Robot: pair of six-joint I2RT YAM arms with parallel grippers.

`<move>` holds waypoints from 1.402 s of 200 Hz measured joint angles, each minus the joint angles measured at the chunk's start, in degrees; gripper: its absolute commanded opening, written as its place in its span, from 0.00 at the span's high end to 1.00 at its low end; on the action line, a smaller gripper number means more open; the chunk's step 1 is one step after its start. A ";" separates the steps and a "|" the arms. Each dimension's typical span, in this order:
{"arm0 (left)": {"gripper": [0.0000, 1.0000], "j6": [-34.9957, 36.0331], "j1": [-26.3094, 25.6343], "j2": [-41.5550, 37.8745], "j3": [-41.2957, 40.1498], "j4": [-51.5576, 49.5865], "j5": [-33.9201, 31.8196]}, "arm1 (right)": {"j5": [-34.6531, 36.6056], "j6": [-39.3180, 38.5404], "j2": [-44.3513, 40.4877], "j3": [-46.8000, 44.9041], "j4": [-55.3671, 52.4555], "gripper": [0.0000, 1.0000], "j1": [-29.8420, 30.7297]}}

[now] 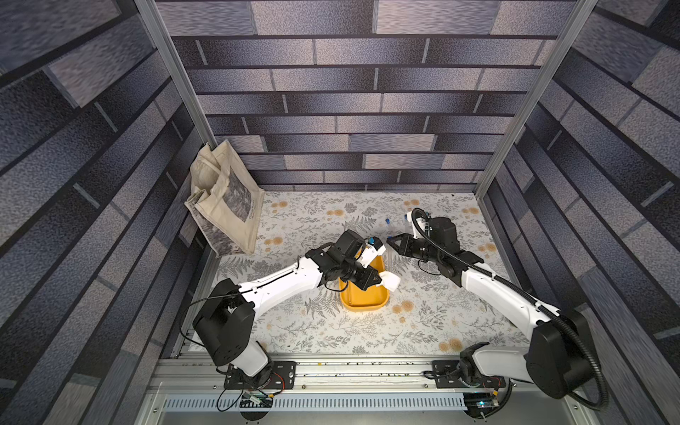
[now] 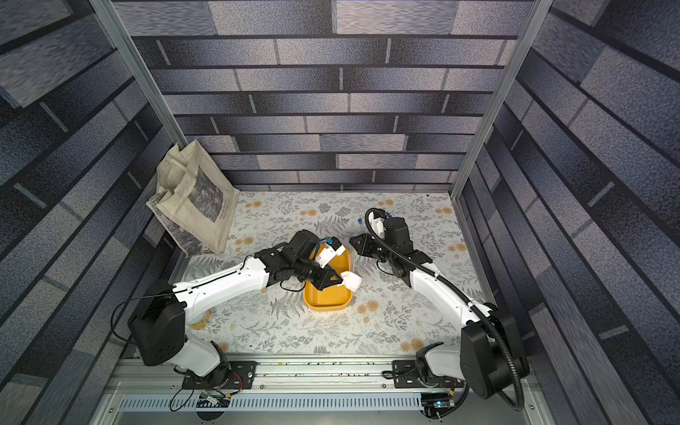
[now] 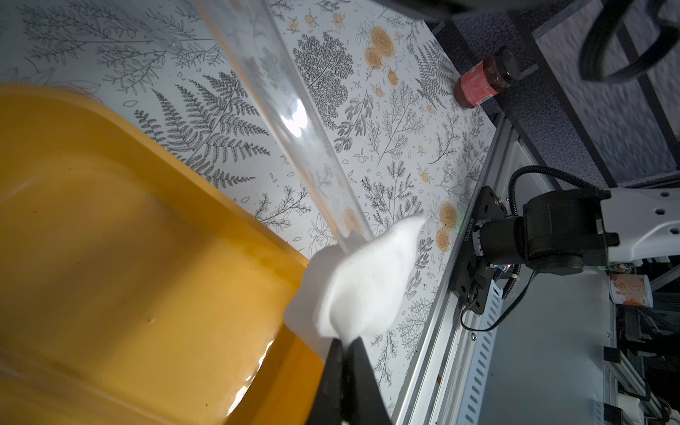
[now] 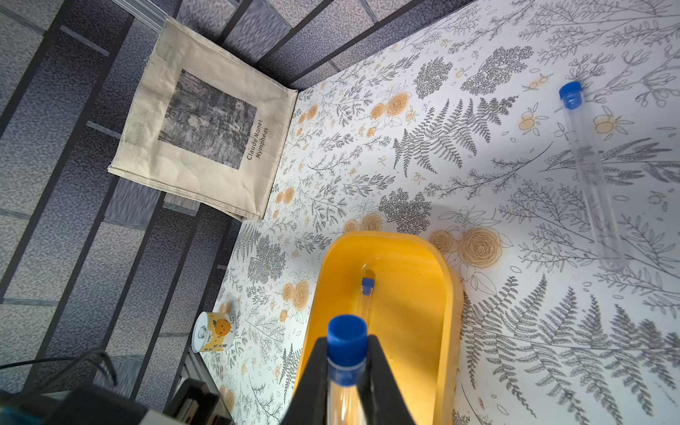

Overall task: Wipe the exteriors of test tubes
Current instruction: Wipe the dirt from the test tube.

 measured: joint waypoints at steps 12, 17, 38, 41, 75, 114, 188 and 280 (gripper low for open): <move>0.98 0.02 0.50 0.57 1.36 0.04 0.00 | -0.02 -0.02 0.00 0.00 0.00 0.90 0.00; 0.98 0.00 0.79 0.85 2.03 0.00 0.02 | -0.02 0.00 -0.02 0.00 0.00 0.90 0.00; 0.98 0.02 2.12 2.08 4.48 -0.04 0.02 | -0.02 0.00 -0.02 0.00 0.00 0.90 0.00; 0.98 0.02 2.32 2.21 4.76 -0.04 0.00 | -0.02 0.00 -0.02 0.00 0.00 0.90 0.00; 0.98 0.02 4.66 4.02 8.39 -0.42 -0.02 | -0.02 0.00 -0.02 0.00 0.00 0.90 0.00; 0.99 0.04 7.52 5.79 10.64 -1.70 -1.01 | -0.02 0.00 -0.13 0.00 0.00 0.90 0.00; 0.99 -1.92 12.15 4.42 9.75 -2.82 -6.97 | -1.20 0.72 -0.90 0.00 0.42 0.90 0.11; 0.98 -1.99 5.92 3.69 6.32 0.28 -1.88 | -2.01 2.12 -0.87 -0.02 3.41 0.90 1.49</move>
